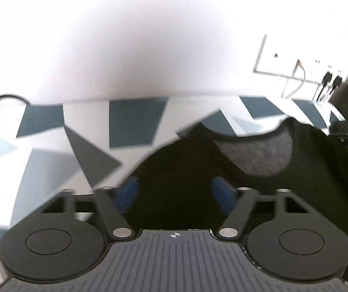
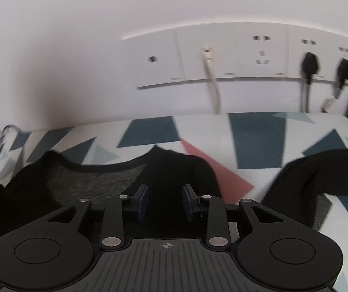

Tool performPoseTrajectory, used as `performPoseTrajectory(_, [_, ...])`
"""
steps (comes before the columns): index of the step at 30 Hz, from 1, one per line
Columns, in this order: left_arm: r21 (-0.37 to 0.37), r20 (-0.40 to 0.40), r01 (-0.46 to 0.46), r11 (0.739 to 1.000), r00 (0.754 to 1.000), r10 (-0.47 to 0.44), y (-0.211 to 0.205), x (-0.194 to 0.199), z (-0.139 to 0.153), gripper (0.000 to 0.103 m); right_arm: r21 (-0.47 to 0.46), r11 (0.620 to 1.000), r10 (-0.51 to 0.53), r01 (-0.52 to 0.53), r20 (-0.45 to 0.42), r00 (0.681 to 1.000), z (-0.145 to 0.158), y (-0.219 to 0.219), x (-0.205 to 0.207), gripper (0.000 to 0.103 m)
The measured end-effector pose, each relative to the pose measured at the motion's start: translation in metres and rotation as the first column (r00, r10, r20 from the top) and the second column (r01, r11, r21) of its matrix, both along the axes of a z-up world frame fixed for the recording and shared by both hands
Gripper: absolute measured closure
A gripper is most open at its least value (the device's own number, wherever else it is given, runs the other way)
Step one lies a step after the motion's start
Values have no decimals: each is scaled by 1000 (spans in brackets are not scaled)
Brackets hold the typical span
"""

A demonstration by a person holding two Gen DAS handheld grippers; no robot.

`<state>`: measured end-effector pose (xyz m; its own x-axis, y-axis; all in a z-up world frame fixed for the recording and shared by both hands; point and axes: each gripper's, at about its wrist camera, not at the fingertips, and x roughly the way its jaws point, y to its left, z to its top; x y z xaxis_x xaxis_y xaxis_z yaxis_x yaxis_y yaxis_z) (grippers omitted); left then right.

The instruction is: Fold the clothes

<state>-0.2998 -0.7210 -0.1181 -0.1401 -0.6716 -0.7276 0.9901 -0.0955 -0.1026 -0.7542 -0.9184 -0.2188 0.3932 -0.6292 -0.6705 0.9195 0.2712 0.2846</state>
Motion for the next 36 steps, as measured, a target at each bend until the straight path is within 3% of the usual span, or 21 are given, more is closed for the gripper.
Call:
performPoseTrajectory(3, [15, 15, -38, 999, 999, 38, -18, 12, -11, 48, 12, 996, -89, 88, 30, 996, -3, 0, -2, 69])
performPoseTrajectory(7, [57, 25, 20, 998, 999, -21, -37, 9, -24, 48, 33, 978, -206, 204, 68, 976, -7, 0, -5, 68])
performPoseTrajectory(8, [69, 59, 46, 997, 997, -50, -39, 4, -28, 55, 39, 972, -235, 233, 77, 969, -8, 0, -6, 64])
performPoseTrajectory(10, [72, 107, 97, 993, 989, -105, -38, -8, -29, 81, 46, 959, -281, 279, 77, 956, -10, 0, -5, 63])
performPoseTrajectory(11, [70, 128, 123, 990, 983, -131, -37, -13, -29, 94, 35, 958, -284, 283, 36, 958, -11, 1, -2, 58])
performPoseTrajectory(14, [11, 282, 123, 992, 952, -121, -35, -30, -25, 97, -44, 956, -292, 289, -136, 947, -12, 1, 10, 54])
performPoseTrajectory(15, [-2, 286, 94, 996, 954, -89, -38, -27, -26, 97, -77, 956, -294, 284, -197, 935, -12, 1, 14, 54])
performPoseTrajectory(16, [0, 268, 52, 999, 962, -50, -46, -20, -28, 97, -84, 959, -282, 270, -233, 931, -14, -1, 17, 64])
performPoseTrajectory(17, [2, 248, 18, 1000, 969, -18, -52, -14, -30, 97, -55, 967, -255, 249, -226, 940, -18, -5, 18, 88])
performPoseTrajectory(18, [3, 225, -9, 1000, 974, 8, -56, -10, -32, 97, -28, 972, -235, 235, -213, 948, -22, -10, 21, 101])
performPoseTrajectory(20, [2, 200, -47, 999, 979, 46, -64, -6, -35, 97, -41, 975, -221, 217, -222, 950, -27, -18, 28, 99])
performPoseTrajectory(23, [-13, 240, -43, 999, 970, 45, -69, -15, -36, 93, -68, 976, -215, 205, -244, 945, -29, -30, 33, 100])
performPoseTrajectory(25, [-2, 227, -47, 999, 973, 46, -74, -18, -34, 78, -71, 974, -227, 216, -243, 943, -28, -38, 30, 100])
performPoseTrajectory(26, [16, 202, -45, 999, 979, 41, -78, -19, -33, 59, -73, 972, -235, 224, -242, 941, -28, -41, 29, 100])
performPoseTrajectory(27, [26, 169, -36, 999, 985, 31, -78, -21, -30, 54, -78, 968, -250, 239, -229, 941, -27, -43, 26, 100])
performPoseTrajectory(29, [17, 107, -5, 1000, 994, 3, -68, -27, -18, 54, -102, 954, -297, 283, -169, 940, -20, -39, 15, 99])
performPoseTrajectory(33, [-30, 105, 97, 995, 990, -93, -25, -52, 3, 37, -219, 920, -347, 325, -74, 935, 5, -4, -8, 93])
performPoseTrajectory(36, [19, 77, 188, 982, 979, -189, 10, -82, -4, 33, -246, 902, -373, 354, -32, 927, 13, 28, -31, 88])
